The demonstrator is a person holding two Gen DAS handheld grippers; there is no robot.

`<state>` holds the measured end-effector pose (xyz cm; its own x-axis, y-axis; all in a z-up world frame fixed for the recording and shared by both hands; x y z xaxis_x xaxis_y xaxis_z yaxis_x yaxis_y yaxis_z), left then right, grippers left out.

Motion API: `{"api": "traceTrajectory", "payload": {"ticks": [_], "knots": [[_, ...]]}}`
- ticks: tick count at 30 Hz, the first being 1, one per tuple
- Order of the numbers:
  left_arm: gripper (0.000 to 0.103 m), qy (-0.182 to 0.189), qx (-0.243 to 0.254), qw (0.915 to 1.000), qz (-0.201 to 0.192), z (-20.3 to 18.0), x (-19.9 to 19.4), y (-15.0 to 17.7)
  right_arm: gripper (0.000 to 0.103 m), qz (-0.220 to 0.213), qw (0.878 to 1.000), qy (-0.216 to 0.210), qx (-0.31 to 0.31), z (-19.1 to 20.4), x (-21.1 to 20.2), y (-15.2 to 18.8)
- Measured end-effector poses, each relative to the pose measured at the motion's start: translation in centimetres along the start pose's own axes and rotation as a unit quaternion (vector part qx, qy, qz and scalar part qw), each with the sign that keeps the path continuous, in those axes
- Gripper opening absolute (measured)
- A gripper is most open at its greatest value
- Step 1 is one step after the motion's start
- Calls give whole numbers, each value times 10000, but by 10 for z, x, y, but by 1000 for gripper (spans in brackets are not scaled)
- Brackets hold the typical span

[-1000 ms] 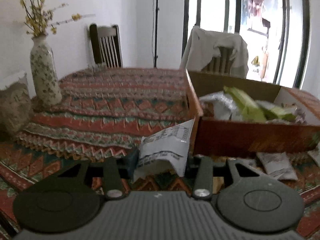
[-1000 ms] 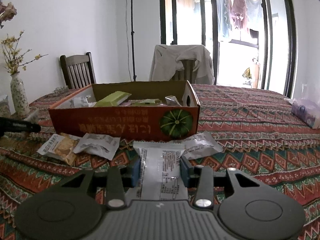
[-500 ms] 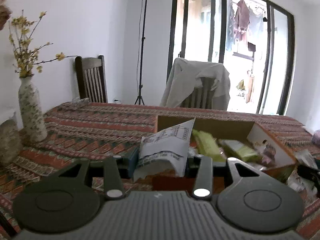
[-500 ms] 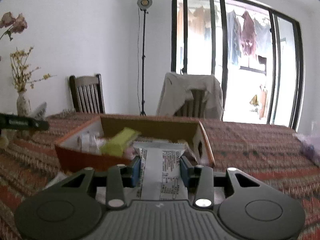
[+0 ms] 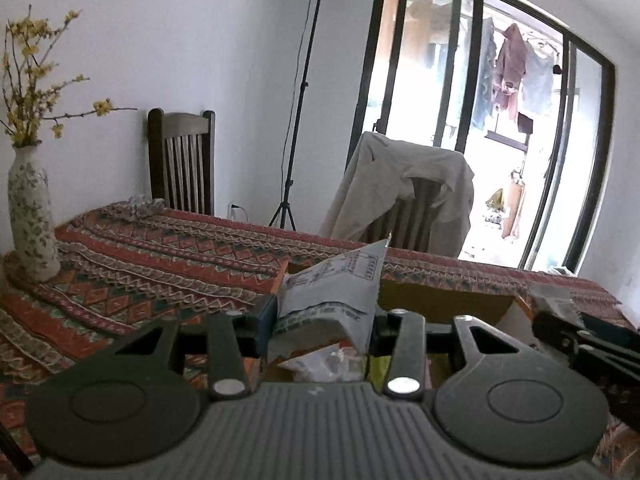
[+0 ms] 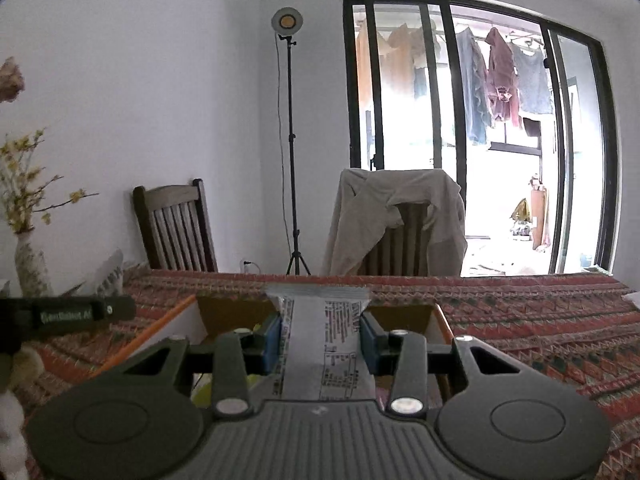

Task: Organize snacks
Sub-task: 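Carry both white packets over the box and lower them inside, then open both tools to release the white packets into the box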

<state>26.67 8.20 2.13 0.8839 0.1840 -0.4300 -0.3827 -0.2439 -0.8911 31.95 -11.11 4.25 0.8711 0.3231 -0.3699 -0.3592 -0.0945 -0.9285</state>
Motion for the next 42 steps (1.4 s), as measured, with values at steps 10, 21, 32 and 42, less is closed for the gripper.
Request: {"api": "traceTrajectory", "payload": {"ticks": [10,21,32,42], "knots": [[44,-52,171,9998,38,-7,37,15,40,179,9998,20,66,-12,42,27],[53,6,381,9992,-142,-13,38,26,59,452,9990,13,57,-15,48,41],[103,-189,150,9987,-439,-5,31,26,103,345,9993,88,132,-20,41,40],[103,-216,62,9990,-392,-3,32,28,103,365,9992,161,103,-20,42,38]]}}
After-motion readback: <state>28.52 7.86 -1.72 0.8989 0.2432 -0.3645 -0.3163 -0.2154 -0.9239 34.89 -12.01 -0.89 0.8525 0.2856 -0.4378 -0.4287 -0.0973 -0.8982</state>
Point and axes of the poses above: each gripper's, at about its wrist camera, not at the fingertips, and x roughly the way its jaws point, z to its left, y to its underside, the point moved 6 cm from there along x, roughly the way its jaws point, and after that the axes turned 4 degrees about z, right-handed, at the moved point
